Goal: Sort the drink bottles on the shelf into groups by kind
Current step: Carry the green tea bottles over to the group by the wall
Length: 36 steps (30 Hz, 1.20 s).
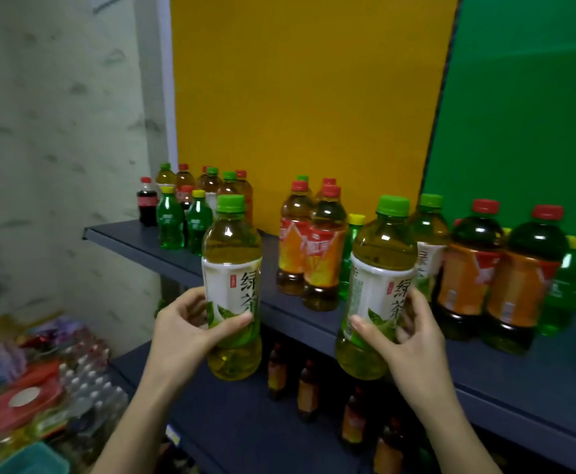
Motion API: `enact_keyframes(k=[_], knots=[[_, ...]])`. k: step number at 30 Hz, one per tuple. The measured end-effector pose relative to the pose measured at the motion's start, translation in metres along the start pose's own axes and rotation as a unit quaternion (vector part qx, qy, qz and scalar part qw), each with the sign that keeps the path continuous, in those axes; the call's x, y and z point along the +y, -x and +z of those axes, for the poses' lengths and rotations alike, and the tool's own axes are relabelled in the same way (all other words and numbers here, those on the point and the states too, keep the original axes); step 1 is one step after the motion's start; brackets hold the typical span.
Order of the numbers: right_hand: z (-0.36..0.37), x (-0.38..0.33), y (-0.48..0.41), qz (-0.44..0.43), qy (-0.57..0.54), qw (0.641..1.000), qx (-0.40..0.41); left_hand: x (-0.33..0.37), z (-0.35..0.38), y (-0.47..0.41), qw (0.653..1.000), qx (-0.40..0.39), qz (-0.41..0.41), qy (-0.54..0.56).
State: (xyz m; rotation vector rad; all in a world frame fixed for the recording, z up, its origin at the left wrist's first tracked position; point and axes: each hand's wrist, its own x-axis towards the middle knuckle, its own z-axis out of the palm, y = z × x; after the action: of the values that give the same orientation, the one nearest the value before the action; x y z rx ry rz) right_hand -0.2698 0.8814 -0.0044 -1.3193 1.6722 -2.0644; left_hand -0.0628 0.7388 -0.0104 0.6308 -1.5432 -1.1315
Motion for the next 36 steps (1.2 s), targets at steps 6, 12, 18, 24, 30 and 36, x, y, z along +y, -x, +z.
enact_keyframes(k=[6,12,18,24,30,36], knots=[[0.11,0.014,-0.007,0.011,-0.042,0.999,-0.018,-0.025,-0.098,-0.031,0.999,0.0,-0.002,-0.043],[0.199,0.025,-0.028,0.018,-0.059,0.996,-0.057,-0.046,-0.169,-0.069,0.998,0.015,-0.01,-0.064],[0.278,0.047,-0.058,0.024,-0.055,0.995,-0.083,-0.078,-0.219,-0.122,0.997,0.047,-0.021,-0.058],[0.352,0.071,-0.102,0.013,-0.044,0.996,-0.082,-0.107,-0.258,-0.193,0.996,0.064,-0.005,-0.062],[0.433,0.089,-0.159,0.001,-0.004,0.997,-0.074,-0.129,-0.289,-0.282,0.996,0.045,0.018,-0.08],[0.501,0.103,-0.198,-0.011,0.011,0.997,-0.074,-0.159,-0.311,-0.357,0.997,0.016,0.021,-0.077]])
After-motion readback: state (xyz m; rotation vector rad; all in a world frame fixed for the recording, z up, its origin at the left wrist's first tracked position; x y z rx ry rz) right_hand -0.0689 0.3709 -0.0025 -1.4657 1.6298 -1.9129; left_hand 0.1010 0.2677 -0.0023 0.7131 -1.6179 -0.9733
